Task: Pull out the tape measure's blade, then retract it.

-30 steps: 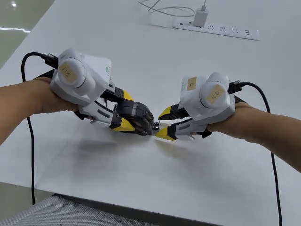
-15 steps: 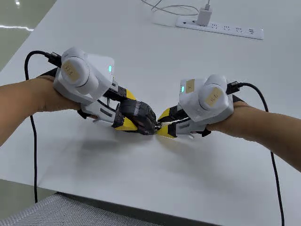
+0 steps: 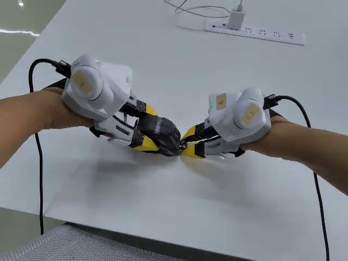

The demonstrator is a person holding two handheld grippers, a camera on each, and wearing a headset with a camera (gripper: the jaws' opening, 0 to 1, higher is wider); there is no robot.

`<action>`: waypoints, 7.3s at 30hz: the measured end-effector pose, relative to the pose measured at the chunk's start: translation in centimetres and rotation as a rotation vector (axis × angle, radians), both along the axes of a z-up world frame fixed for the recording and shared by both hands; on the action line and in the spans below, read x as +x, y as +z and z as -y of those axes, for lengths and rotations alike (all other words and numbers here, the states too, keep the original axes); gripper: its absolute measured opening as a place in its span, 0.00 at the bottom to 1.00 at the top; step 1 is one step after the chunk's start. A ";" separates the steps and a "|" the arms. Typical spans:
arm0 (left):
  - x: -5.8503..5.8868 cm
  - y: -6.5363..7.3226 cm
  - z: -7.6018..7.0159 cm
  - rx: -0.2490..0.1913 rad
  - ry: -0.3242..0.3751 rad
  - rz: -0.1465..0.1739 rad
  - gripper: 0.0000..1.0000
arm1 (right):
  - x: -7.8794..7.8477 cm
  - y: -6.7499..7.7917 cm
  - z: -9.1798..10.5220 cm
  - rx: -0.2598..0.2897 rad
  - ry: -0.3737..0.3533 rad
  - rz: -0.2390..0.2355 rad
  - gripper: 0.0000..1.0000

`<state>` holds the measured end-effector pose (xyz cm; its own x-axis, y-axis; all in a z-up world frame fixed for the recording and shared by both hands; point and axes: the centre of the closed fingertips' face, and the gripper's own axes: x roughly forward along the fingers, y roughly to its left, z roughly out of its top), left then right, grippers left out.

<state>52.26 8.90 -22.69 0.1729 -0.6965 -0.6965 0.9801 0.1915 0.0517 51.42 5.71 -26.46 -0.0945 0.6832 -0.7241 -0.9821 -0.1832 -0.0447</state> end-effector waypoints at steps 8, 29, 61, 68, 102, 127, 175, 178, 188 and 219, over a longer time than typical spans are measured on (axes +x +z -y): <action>0.0 0.0 0.0 -0.003 -0.001 0.001 0.28 | 0.0 0.0 0.0 -0.001 -0.002 -0.004 0.08; -0.1 0.0 0.0 0.010 -0.005 0.004 0.28 | 0.0 0.1 0.3 0.006 -0.015 -0.017 0.08; -0.2 0.0 0.0 0.014 -0.010 0.006 0.27 | 0.1 0.1 2.8 0.000 -0.034 -0.022 0.08; -0.2 0.0 0.0 0.014 -0.010 0.006 0.28 | 0.1 0.1 3.5 0.001 -0.038 -0.021 0.08; -0.1 -0.1 0.2 0.024 -0.017 0.006 0.28 | 0.3 0.3 7.7 -0.003 -0.078 -0.023 0.08; -0.2 -0.1 0.2 0.027 -0.022 0.008 0.28 | 0.3 0.2 9.9 -0.017 -0.102 -0.024 0.08; -0.3 -0.2 0.2 0.032 -0.023 0.011 0.28 | 0.9 0.7 15.6 -0.045 -0.167 -0.029 0.08; -0.3 -0.2 0.2 0.032 -0.024 0.011 0.28 | 0.9 0.7 16.1 -0.048 -0.169 -0.030 0.08; -0.3 -0.2 0.2 0.030 -0.025 0.011 0.28 | 0.9 0.7 17.6 -0.054 -0.185 -0.033 0.08; -0.4 -0.1 0.2 0.026 -0.025 0.014 0.28 | 1.0 0.6 21.8 -0.078 -0.231 -0.044 0.08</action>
